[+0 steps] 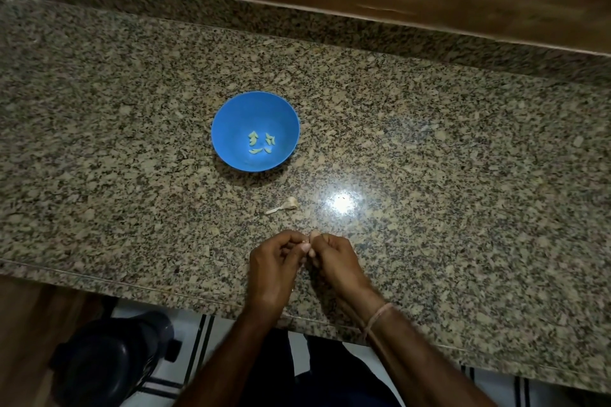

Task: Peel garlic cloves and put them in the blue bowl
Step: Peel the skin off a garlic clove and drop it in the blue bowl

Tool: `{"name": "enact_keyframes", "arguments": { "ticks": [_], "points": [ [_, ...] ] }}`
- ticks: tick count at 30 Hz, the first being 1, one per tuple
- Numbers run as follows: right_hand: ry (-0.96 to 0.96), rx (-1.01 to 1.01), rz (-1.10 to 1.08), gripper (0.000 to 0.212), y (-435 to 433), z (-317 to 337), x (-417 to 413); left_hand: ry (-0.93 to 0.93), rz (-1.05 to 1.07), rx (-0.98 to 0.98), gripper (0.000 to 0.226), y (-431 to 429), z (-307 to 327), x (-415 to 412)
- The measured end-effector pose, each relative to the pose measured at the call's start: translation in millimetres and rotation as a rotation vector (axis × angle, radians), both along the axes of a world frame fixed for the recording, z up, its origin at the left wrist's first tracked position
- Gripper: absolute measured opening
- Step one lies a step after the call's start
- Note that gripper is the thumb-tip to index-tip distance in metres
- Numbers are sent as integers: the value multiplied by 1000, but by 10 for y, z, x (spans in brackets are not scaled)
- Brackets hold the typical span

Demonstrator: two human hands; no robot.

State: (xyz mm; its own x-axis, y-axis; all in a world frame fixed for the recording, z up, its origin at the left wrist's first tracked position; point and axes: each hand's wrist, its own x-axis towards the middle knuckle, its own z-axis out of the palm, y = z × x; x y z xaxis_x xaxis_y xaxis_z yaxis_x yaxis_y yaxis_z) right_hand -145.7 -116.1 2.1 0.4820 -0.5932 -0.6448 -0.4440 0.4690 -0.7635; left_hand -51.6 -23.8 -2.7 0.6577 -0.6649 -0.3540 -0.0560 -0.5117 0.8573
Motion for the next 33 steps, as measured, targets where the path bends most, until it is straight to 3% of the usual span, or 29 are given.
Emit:
{"name": "enact_keyframes", "arguments": {
  "ticks": [2,4,6,7,8,10,11,12,16,22,26,27,29,33],
  "points": [
    [20,-200,48,46,16,-37,-4,120,80,-5,5,2,37,19],
    [67,-535,159,43,24,-76,-30,383,162,10,6,-20,90,28],
    [90,-673,204,40,26,-127,-46,570,203,20,10,-31,134,57],
    [83,-682,186,40,33,-131,-43,545,196,15,12,-31,139,59],
    [77,-678,167,41,43,-138,-33,401,156,24,14,-31,122,59],
    [100,-668,146,45,64,-120,-2,-85,12,133,20,-23,80,64],
    [114,-665,143,46,65,-122,4,-215,-19,167,22,-28,74,60],
    [119,-679,150,46,65,-128,6,-194,-43,167,23,-41,78,71],
    [104,-680,125,44,46,-151,-10,475,78,56,29,-69,50,110],
    [130,-669,141,43,52,-197,-37,270,131,-10,18,-16,26,132],
    [244,-824,215,10,40,-237,-113,264,193,-23,12,-28,27,198],
    [226,-834,188,3,33,-224,-121,252,187,-10,11,-23,15,206],
    [120,-797,137,13,27,-186,-110,213,146,30,13,-9,-24,225],
    [-69,-613,65,6,50,-99,-28,210,28,46,24,-28,-84,232]
  ]
}}
